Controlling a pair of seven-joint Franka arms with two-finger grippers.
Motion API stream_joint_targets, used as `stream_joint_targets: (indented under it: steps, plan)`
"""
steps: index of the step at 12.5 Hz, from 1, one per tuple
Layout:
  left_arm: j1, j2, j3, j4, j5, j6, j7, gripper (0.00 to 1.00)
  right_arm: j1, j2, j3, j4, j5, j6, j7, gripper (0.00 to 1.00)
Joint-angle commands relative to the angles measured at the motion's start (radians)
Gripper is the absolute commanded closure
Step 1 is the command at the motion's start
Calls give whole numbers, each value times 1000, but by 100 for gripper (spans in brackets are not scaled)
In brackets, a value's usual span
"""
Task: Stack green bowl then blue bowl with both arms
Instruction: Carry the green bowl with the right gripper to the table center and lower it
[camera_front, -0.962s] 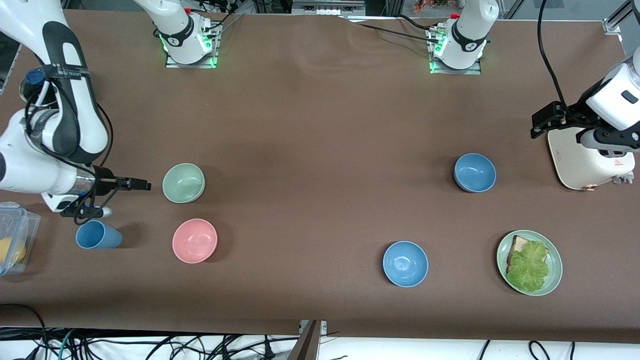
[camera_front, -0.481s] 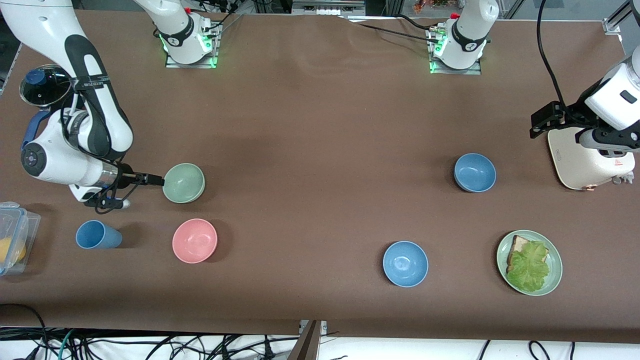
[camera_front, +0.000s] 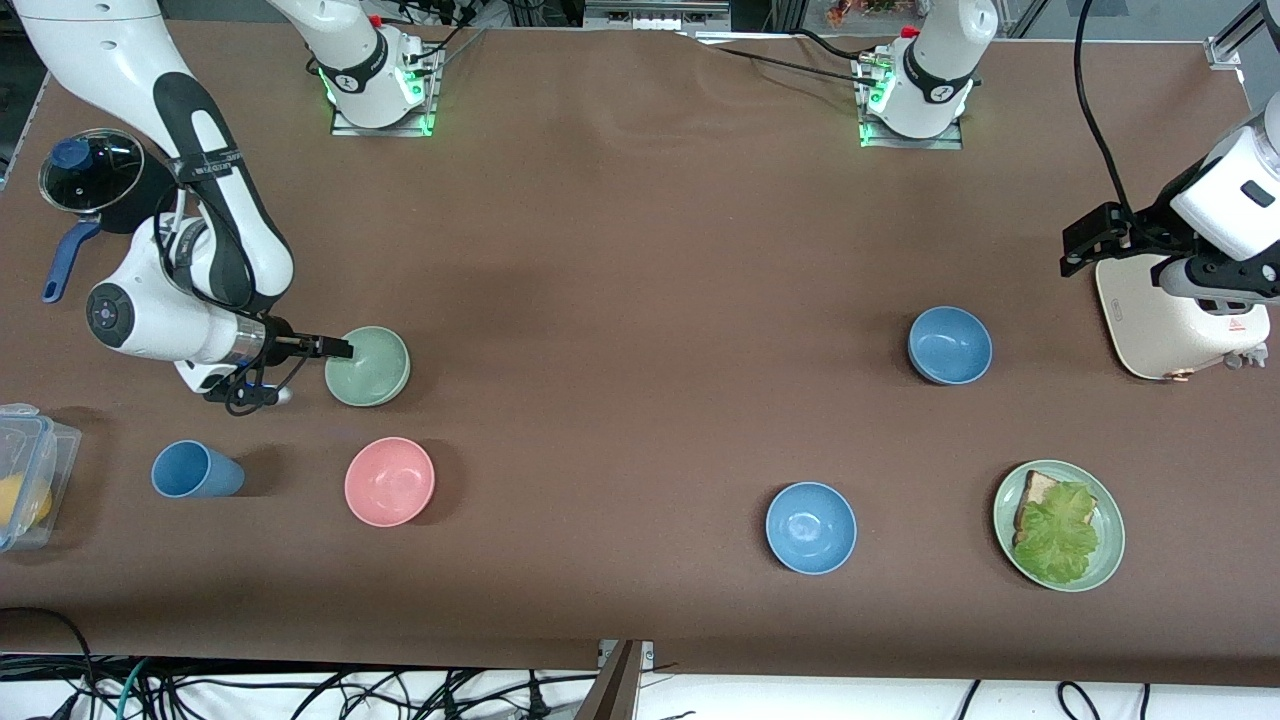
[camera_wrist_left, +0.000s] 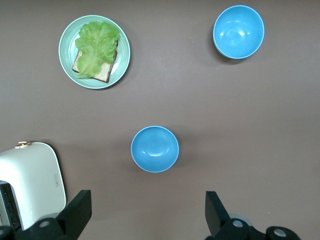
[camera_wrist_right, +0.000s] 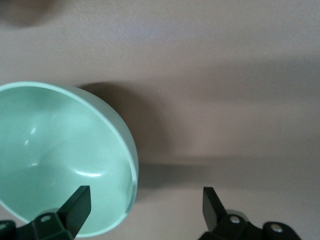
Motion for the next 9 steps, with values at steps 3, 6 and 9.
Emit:
stream_joint_targets:
  steps: [3,6,9]
  plan:
    - [-2,-6,2,24,-13,-13,-3,0,-3,-35,19,-55,20,53,4,71]
    - [14,-6,5,24,-14,-16,2,0,-2,-35,21,-44,20,49,9,100]
    - [13,-9,-2,27,-14,-16,0,0,0,-28,23,-36,77,46,10,100]
